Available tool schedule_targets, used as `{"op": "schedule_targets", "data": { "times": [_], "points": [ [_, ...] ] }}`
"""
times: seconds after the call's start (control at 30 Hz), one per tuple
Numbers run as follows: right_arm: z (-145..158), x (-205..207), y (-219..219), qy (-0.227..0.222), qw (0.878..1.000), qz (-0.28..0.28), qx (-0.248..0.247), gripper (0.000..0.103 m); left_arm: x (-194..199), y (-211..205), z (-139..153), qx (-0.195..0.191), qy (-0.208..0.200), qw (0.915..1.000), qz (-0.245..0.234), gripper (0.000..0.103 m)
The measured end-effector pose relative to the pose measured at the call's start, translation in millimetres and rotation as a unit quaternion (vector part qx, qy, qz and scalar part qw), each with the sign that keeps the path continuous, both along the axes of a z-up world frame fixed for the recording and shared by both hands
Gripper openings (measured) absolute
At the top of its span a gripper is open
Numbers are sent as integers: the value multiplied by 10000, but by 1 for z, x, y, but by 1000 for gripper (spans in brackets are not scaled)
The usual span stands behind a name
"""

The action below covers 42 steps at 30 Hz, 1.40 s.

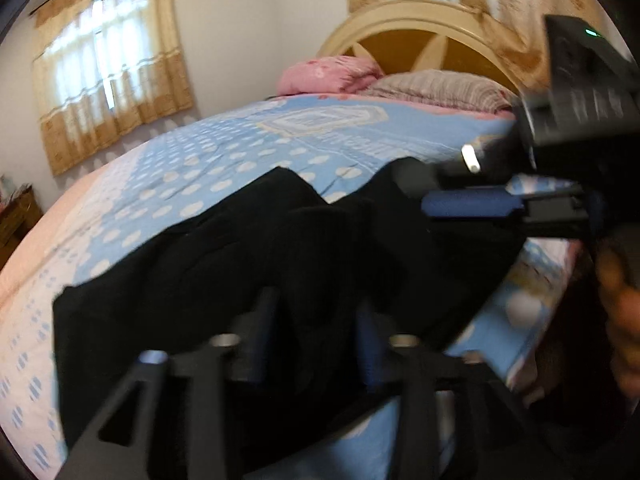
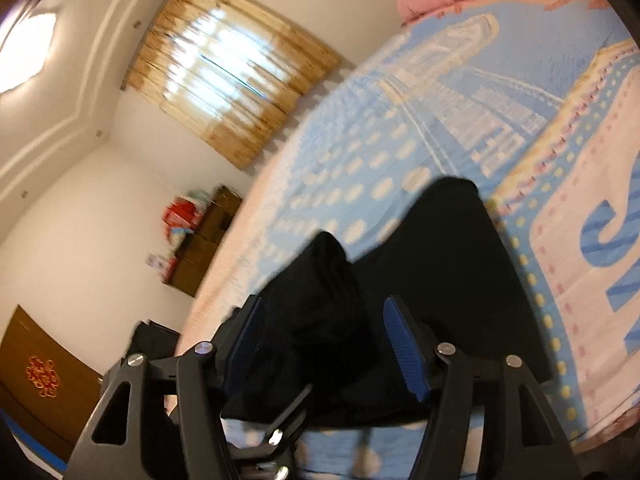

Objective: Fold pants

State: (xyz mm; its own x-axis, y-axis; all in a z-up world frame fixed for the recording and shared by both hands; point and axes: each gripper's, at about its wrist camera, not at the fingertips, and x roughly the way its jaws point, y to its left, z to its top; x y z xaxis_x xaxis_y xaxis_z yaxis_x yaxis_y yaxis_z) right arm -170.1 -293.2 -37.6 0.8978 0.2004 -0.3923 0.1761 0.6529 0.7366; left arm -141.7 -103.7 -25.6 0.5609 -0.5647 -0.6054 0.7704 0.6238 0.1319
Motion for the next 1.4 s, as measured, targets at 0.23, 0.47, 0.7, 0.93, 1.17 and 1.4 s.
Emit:
{"op": "schedule_targets", "data": {
  "times": [0.23, 0.47, 0.7, 0.93, 1.17, 1.4],
  "points": [
    [2, 26, 13, 190, 9995, 12, -263, 64, 13, 76, 42, -609, 47, 9959, 668, 85],
    [-16, 50, 60, 965, 9879, 353, -1160, 32, 62, 157, 45, -1026, 496, 9639, 2408, 86],
    [4, 41, 84, 808, 9676, 475, -2343, 15, 72, 177, 32, -1061, 816, 9459, 2957, 86],
    [41, 2, 57, 520, 9543, 41, -2941, 15, 77, 177, 31, -1131, 820, 9396, 3124, 86],
    [-19, -18, 17, 1415, 9609, -351, -2354, 15, 81, 151, 23, -1017, 902, 9480, 2878, 86],
    [-9, -18, 19, 1375, 9594, -480, -2416, 15, 75, 106, 12, -637, 915, 9623, 2481, 86]
  ]
}}
